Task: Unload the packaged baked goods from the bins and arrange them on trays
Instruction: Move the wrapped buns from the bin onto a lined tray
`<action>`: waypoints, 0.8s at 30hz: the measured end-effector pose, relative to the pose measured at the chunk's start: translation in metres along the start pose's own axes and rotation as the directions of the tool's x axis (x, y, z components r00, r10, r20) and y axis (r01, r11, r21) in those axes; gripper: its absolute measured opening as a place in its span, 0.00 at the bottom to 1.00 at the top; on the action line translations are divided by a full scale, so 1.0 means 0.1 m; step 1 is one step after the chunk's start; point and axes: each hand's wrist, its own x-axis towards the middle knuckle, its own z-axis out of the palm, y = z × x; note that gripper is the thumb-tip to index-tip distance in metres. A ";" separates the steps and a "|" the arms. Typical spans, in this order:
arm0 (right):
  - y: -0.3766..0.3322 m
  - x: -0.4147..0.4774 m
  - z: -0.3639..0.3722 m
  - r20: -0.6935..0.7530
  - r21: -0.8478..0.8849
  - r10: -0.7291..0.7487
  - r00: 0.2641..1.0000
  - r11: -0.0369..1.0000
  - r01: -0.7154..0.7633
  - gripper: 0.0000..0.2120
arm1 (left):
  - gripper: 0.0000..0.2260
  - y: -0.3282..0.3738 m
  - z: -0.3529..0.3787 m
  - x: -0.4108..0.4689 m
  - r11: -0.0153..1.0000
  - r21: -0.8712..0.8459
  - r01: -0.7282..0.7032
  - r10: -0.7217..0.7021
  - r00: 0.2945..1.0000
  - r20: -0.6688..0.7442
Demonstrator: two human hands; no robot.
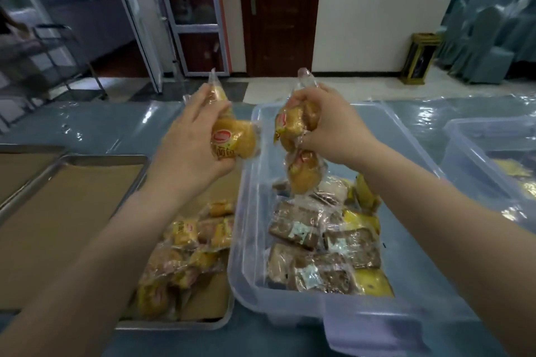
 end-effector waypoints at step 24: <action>-1.13 0.59 2.74 0.360 -0.264 0.147 0.921 0.963 -0.051 0.26 | 0.35 -2.75 -0.09 -0.92 0.949 -0.161 0.270 -0.178 0.884 0.432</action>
